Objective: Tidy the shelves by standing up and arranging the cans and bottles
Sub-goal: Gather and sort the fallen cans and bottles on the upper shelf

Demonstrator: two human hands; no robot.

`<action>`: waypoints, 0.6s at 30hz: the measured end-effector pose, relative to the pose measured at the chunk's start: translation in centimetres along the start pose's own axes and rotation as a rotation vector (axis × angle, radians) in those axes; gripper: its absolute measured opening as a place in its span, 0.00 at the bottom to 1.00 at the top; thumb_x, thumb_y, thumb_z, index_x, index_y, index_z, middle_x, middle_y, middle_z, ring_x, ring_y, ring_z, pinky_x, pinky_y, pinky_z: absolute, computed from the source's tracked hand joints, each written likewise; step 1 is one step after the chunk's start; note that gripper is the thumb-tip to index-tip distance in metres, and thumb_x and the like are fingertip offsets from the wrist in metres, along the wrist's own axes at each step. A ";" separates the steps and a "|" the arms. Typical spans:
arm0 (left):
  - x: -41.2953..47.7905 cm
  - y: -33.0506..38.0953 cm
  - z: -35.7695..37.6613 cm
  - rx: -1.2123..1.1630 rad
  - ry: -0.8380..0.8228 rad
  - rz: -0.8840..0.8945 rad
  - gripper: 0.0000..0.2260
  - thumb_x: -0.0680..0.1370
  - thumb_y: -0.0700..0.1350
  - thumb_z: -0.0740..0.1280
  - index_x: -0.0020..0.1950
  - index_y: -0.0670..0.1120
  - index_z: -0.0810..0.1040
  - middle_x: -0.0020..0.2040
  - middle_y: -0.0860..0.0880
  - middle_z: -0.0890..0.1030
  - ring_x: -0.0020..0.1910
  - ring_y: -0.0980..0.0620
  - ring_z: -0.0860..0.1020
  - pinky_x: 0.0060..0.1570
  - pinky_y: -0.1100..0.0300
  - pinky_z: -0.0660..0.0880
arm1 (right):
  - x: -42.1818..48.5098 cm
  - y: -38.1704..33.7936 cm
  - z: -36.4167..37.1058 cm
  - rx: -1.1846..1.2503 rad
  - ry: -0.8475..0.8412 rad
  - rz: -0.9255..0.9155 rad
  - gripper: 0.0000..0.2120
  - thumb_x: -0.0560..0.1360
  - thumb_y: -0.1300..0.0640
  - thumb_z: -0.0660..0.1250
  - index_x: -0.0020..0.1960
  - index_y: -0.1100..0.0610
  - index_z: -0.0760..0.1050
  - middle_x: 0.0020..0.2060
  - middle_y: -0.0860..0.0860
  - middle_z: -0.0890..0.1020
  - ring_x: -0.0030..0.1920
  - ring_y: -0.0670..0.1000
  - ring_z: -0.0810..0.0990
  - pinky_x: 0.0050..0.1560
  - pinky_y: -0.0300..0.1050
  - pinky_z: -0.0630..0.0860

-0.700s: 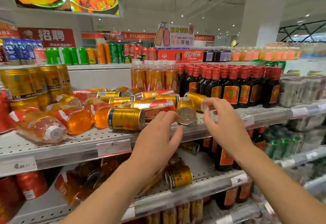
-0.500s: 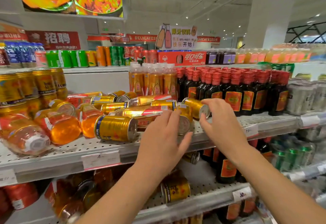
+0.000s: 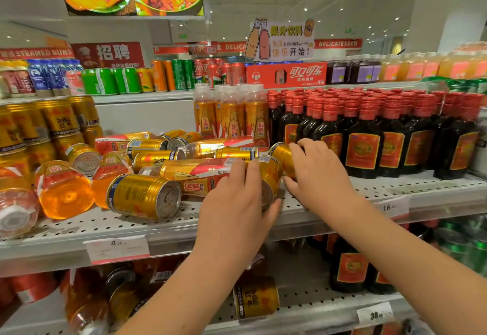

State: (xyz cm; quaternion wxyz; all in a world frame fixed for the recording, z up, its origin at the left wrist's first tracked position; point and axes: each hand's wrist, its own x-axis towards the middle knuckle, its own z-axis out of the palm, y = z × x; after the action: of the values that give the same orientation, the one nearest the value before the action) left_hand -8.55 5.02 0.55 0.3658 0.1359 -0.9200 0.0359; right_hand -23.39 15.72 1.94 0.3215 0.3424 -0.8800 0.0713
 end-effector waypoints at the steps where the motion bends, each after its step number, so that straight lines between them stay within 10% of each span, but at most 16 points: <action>1: -0.1 0.0 0.0 -0.021 -0.002 -0.007 0.31 0.76 0.64 0.66 0.72 0.45 0.69 0.64 0.48 0.74 0.49 0.51 0.80 0.40 0.61 0.78 | 0.0 0.1 0.0 0.010 0.007 -0.004 0.29 0.76 0.43 0.68 0.72 0.56 0.67 0.65 0.54 0.72 0.63 0.55 0.70 0.63 0.49 0.72; 18: -1.4 -2.1 -2.9 -0.387 0.135 -0.087 0.29 0.76 0.63 0.67 0.73 0.53 0.68 0.63 0.58 0.70 0.56 0.62 0.71 0.45 0.78 0.68 | -0.7 1.1 -0.5 0.472 0.122 0.111 0.25 0.77 0.46 0.69 0.72 0.47 0.69 0.60 0.53 0.74 0.62 0.55 0.71 0.55 0.44 0.69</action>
State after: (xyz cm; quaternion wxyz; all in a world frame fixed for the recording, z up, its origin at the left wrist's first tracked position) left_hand -5.07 3.79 1.66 0.4472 0.1000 -0.8764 -0.1483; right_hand -23.50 17.13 2.06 0.2806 0.3544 -0.8353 0.3128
